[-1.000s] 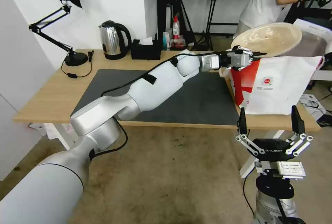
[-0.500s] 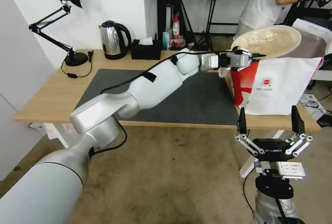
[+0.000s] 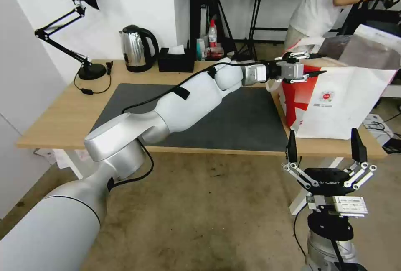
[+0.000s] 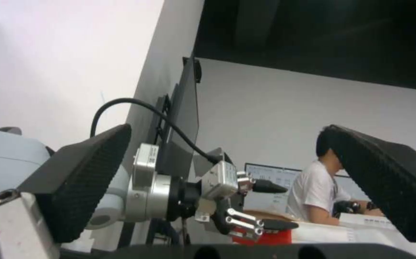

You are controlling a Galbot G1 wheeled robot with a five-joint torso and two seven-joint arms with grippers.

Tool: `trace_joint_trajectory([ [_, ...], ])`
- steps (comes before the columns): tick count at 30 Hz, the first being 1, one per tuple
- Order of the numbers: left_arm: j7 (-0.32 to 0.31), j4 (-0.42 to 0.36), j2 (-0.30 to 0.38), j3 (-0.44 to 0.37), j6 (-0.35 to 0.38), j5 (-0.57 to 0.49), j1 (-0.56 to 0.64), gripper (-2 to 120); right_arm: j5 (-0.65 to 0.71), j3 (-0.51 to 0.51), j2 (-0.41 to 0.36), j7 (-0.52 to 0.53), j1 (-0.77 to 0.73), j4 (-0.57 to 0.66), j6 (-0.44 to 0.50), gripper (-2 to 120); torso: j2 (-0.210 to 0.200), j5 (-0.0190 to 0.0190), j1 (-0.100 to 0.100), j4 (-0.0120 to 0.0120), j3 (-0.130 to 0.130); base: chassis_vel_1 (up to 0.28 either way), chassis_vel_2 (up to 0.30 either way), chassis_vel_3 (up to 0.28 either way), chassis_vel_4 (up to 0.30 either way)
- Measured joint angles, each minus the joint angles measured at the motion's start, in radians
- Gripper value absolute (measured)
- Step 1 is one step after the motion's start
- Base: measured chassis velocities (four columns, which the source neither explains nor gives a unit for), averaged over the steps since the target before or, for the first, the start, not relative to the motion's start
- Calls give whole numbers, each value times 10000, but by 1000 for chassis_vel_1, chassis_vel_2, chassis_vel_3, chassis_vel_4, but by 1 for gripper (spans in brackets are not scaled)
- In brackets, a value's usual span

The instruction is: Pick up the trash from the table and place it into the takeout bag.

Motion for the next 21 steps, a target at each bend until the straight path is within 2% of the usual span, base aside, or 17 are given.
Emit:
trace_joint_trajectory([
  [1,0,0,0,0,0,0,0,57,0,0,0,0,0,0,0,100,0,0,0,0,0,0,0,0,0],
  [2,28,-3,0,0,-35,-4,-21,63,0,-6,8,-1,8,-2,-5,100,1,0,0,0,0,0,0,0,0],
  [5,632,-48,4,9,-142,-448,-140,76,-1,-19,38,-4,19,-6,-14,100,0,0,0,0,0,0,0,0,0],
  [6,632,-48,4,9,-142,-448,-140,76,-1,-19,38,-4,19,-6,-14,100,0,0,0,0,0,0,0,0,0],
  [10,1029,-317,5,186,-158,-1346,-207,95,-1,-17,44,-7,18,-6,-19,100,0,0,0,-1,1,0,0,0,0],
  [16,1122,-702,6,130,-278,-1905,-210,100,-1,-10,37,-12,18,0,-33,100,0,0,0,-1,0,0,0,0,0],
  [21,732,-1042,22,-302,-378,-1990,-165,100,-17,-56,33,-46,21,1,-52,100,0,0,0,-1,0,0,0,0,0],
])
